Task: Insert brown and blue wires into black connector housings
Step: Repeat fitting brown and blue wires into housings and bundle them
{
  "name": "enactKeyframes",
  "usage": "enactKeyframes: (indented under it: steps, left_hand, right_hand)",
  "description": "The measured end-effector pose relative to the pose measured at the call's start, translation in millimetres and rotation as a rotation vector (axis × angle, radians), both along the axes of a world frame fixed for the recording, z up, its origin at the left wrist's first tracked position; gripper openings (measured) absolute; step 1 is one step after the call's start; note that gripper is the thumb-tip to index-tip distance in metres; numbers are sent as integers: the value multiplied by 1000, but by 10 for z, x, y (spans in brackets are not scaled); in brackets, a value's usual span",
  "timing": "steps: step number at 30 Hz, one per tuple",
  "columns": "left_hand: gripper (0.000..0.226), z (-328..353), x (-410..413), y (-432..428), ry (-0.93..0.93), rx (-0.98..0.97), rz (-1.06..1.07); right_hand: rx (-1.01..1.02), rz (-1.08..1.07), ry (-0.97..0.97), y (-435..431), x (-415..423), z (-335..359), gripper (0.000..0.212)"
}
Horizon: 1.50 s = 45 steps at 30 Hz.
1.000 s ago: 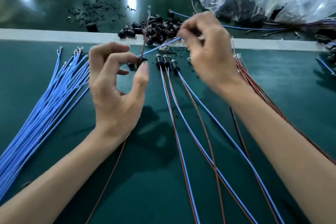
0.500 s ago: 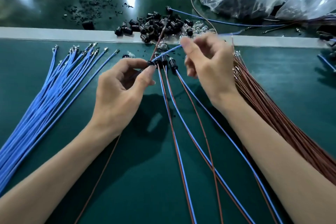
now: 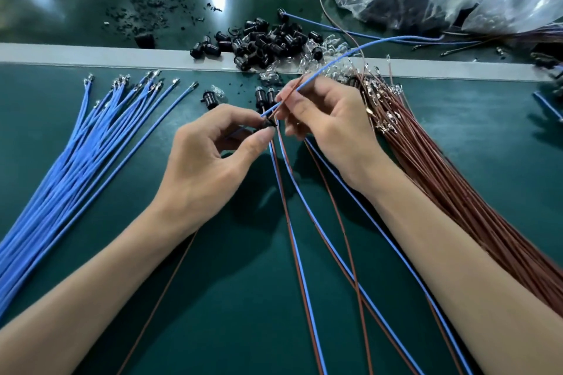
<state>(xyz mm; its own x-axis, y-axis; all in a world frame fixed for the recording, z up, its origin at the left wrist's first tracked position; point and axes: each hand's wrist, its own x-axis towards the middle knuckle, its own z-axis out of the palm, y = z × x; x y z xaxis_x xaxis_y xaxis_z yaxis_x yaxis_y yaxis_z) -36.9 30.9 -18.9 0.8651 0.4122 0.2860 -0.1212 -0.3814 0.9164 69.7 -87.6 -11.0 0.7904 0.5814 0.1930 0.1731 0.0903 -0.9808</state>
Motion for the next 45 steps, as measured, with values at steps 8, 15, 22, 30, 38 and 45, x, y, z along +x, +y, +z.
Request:
enactKeyframes:
  steps: [8, 15, 22, 30, 38, 45]
  left_hand:
    - [11, -50, 25, 56, 37, -45, 141]
    - [15, -32, 22, 35, 51, -24, 100]
    - [12, -17, 18, 25, 75, -44, 97]
    - [12, 3, 6, 5, 110, -73, 74]
    - [10, 10, 9, -11, 134, -19, 54]
    - [9, 1, 0, 8, 132, 13, 55]
  right_hand:
    - [195, -148, 92, -12, 63, -9, 21]
    - [150, -139, 31, 7, 13, 9, 23]
    - [118, -121, -1, 3, 14, 11, 21]
    - [102, -123, -9, 12, 30, -16, 25]
    - [134, -115, 32, -10, 46, -18, 24]
    - [133, -140, 15, -14, 49, -20, 27]
